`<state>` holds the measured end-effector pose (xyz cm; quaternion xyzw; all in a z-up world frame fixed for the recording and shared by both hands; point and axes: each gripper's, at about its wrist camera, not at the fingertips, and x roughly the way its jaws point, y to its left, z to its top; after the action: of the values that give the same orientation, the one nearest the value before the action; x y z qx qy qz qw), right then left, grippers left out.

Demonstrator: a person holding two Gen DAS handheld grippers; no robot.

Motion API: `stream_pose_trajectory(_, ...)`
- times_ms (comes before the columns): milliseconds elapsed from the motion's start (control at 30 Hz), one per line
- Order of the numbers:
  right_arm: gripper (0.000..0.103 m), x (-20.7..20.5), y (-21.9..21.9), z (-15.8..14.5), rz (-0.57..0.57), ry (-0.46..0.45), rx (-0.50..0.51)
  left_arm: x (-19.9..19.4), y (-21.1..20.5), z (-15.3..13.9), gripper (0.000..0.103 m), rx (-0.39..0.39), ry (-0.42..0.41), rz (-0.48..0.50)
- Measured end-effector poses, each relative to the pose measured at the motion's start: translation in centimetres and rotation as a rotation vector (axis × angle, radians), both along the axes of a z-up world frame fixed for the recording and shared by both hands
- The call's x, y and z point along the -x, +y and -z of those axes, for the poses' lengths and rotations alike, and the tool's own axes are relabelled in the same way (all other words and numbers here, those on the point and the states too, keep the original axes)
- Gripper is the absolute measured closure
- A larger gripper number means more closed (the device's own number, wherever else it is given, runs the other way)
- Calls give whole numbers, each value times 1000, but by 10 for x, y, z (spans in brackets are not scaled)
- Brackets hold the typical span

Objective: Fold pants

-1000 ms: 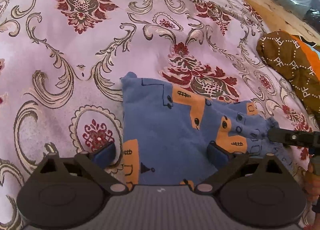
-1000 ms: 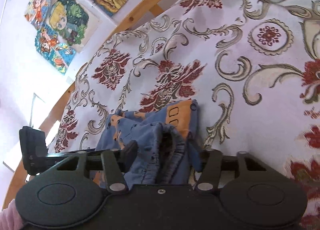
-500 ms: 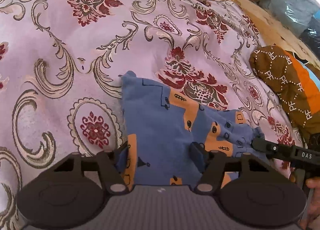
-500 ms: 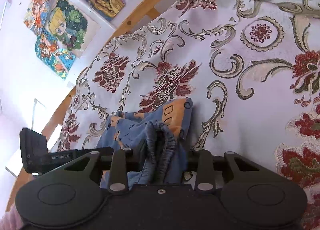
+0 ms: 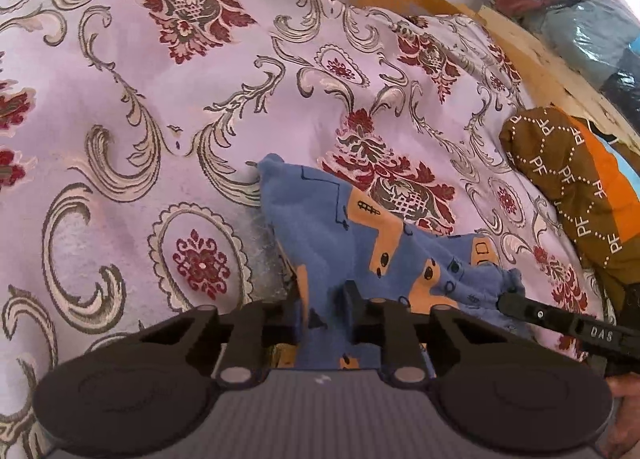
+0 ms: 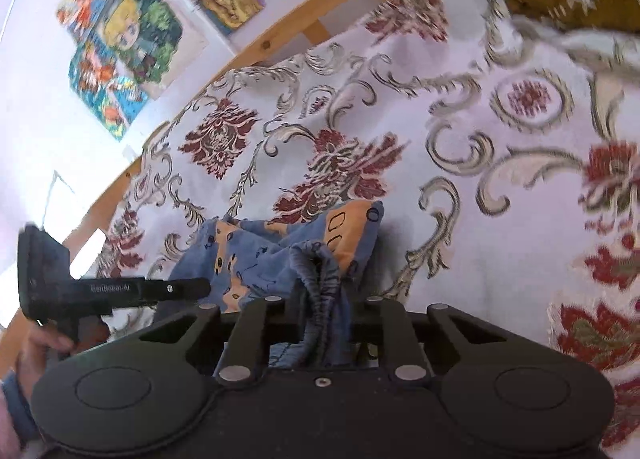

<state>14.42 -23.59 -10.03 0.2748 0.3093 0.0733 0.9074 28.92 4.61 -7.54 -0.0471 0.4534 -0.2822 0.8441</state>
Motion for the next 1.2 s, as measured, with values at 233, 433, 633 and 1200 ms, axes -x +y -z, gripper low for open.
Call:
stream_pose_trajectory(233,87,8,8,-9,17,-1,50,9,-4,-5,86,-16,-12,-20)
stream_pose_trajectory(433,88,17,12,-19,19,-14,92,18,-8,-12,88,-25,-26,-19)
stream_pose_trajectory(633,88,22,14,-35,21,-48,158,24,-11,-20,90,5,-59,-4)
stream_pose_trajectory(1200,89,-74,-30,-52,-39,-38,272,-21,-48,-36,91,54,-194,-10)
